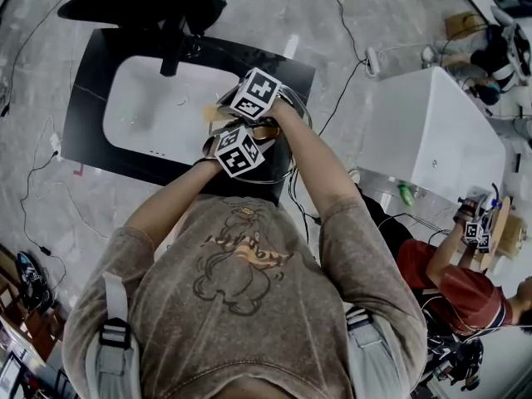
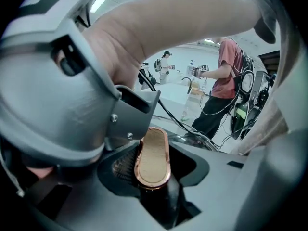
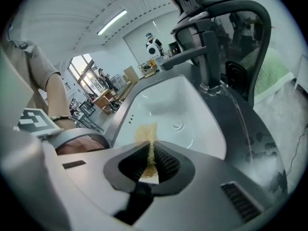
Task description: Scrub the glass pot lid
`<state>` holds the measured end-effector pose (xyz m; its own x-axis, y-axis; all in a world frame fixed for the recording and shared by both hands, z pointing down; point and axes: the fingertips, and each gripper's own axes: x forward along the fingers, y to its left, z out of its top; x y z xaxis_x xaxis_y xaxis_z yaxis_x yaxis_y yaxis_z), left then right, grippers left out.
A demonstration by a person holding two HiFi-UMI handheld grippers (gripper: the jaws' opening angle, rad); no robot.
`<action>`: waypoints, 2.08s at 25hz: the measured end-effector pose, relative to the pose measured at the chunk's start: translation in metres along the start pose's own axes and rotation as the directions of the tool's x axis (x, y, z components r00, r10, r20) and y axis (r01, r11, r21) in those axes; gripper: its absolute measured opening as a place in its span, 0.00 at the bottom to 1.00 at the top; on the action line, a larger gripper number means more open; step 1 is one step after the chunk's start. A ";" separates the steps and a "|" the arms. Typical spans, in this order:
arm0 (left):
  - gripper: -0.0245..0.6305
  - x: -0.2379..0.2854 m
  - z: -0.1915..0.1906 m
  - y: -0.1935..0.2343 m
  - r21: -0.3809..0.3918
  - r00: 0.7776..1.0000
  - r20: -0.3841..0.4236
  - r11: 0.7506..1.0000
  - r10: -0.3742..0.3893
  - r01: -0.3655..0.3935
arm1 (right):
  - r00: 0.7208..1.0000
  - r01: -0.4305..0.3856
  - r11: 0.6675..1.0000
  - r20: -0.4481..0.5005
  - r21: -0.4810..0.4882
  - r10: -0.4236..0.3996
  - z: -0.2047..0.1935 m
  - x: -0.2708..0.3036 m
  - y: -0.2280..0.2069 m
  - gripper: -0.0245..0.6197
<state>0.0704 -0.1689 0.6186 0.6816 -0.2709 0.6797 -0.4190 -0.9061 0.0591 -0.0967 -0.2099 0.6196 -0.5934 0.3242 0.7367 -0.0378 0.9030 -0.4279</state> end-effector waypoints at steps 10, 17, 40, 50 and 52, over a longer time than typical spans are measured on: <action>0.32 -0.009 0.025 0.004 0.022 0.996 0.074 0.998 0.059 -0.060 | 0.884 0.260 0.916 0.307 0.306 -0.353 -0.007 -0.088 -0.055 0.10; 0.13 -0.038 0.054 0.019 -0.075 0.965 0.217 0.988 0.150 -0.136 | 0.657 0.401 0.746 0.400 0.532 -0.639 -0.071 -0.181 -0.051 0.10; 0.06 -0.186 0.131 0.015 -0.216 0.694 0.613 0.925 0.377 -0.312 | -0.025 0.681 0.391 0.554 0.619 -0.832 -0.082 -0.283 0.142 0.10; 0.07 -0.187 0.124 0.017 -0.246 0.683 0.603 0.911 0.411 -0.331 | -0.049 0.662 0.396 0.563 0.636 -0.825 -0.080 -0.282 0.146 0.10; 0.07 -0.188 0.123 0.016 -0.251 0.684 0.599 0.909 0.415 -0.332 | -0.045 0.663 0.396 0.562 0.635 -0.826 -0.079 -0.281 0.147 0.10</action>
<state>0.0090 -0.1723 0.4016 0.6523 -0.7562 0.0514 -0.7576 -0.6526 0.0113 0.1283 -0.1457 0.3912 -0.3938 -0.9188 0.0259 -0.9192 0.3936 -0.0137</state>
